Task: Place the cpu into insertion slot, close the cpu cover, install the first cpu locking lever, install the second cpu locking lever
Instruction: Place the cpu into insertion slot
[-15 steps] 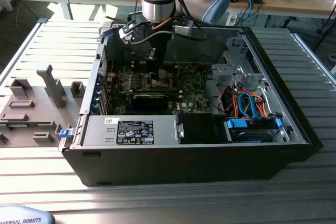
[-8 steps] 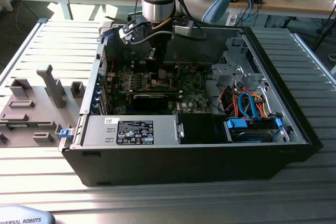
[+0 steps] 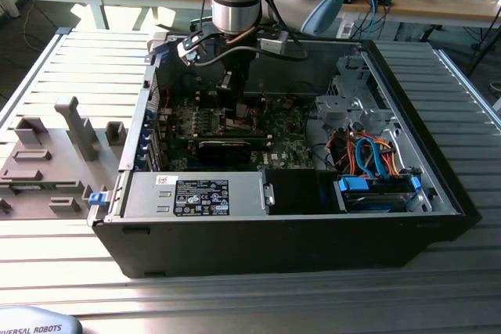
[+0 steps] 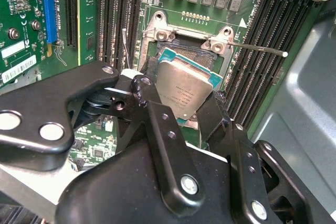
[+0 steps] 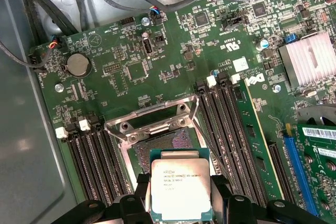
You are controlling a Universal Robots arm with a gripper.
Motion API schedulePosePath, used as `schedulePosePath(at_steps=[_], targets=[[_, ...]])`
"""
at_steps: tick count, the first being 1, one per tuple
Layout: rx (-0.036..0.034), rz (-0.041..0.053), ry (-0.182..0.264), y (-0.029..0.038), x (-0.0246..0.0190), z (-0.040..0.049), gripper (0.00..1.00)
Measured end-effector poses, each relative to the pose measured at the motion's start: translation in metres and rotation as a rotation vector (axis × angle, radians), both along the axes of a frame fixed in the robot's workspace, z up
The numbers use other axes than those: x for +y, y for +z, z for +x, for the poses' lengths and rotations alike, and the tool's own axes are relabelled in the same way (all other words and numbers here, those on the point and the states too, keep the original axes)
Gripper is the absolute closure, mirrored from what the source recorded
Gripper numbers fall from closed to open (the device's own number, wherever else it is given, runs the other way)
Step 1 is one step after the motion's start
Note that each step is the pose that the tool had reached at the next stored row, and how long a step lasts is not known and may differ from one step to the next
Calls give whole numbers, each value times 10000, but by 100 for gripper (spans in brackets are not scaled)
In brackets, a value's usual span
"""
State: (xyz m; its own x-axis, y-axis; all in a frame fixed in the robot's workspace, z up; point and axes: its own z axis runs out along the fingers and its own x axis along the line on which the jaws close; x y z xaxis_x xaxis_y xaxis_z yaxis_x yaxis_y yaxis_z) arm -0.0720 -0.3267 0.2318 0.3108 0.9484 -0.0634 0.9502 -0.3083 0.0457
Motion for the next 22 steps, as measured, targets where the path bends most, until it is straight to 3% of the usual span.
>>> schedulePosePath(at_steps=[22], targets=[[0,0,-120,-8,0,0,46]])
